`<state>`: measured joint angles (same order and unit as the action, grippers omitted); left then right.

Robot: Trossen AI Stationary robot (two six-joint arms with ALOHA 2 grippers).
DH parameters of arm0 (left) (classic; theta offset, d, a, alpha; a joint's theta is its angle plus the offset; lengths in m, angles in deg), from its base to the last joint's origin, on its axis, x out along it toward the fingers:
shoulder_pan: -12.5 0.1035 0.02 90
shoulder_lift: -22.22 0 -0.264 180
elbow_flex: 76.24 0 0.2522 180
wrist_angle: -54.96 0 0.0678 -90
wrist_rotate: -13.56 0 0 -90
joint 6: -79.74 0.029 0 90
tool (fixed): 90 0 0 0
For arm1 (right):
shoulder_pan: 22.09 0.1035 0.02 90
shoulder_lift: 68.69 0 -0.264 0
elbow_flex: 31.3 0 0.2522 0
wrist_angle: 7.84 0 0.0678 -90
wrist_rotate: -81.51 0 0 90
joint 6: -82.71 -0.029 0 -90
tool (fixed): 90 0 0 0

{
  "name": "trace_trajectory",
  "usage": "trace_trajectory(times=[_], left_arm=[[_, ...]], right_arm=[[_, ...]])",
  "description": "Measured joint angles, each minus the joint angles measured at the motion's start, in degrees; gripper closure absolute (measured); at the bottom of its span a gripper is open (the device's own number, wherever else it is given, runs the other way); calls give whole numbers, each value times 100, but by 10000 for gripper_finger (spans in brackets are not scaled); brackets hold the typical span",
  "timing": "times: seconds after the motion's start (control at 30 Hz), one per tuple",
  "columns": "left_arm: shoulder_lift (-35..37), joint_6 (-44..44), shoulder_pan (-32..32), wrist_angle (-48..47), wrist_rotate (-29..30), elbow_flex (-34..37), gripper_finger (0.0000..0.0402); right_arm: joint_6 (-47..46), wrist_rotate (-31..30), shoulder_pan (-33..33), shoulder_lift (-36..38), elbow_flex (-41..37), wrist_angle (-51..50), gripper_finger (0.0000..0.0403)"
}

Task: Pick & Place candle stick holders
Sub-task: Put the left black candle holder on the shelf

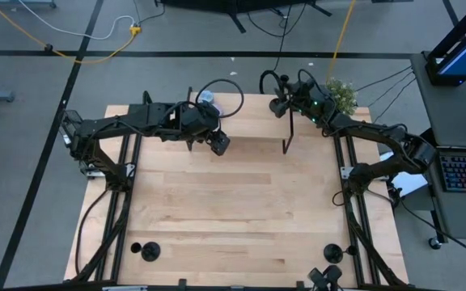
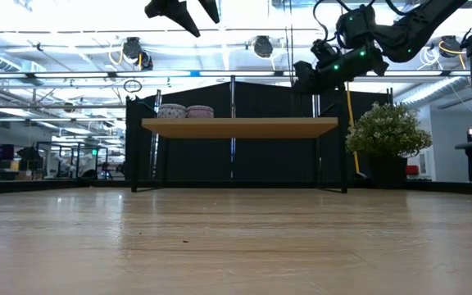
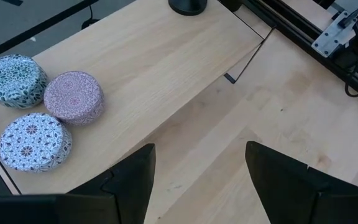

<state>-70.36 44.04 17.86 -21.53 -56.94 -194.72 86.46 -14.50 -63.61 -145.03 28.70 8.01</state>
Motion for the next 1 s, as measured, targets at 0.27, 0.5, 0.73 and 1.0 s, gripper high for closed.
trace_trajectory(times=[0.27,0.5,0.73,1.0], left_arm=[[0,44,-125,-79,-24,-1,149],[0,-247,-322,-565,-201,-1,149],[0,-825,-550,-1105,-481,-1,149],[0,-1467,-1128,-2102,-2277,-1,149]], right_arm=[[-4,-580,9,382,0,-1070,164],[14,-580,298,1275,0,-2251,156],[-195,151,831,2291,0,-2974,162],[-459,349,1370,3281,0,-4173,160]])
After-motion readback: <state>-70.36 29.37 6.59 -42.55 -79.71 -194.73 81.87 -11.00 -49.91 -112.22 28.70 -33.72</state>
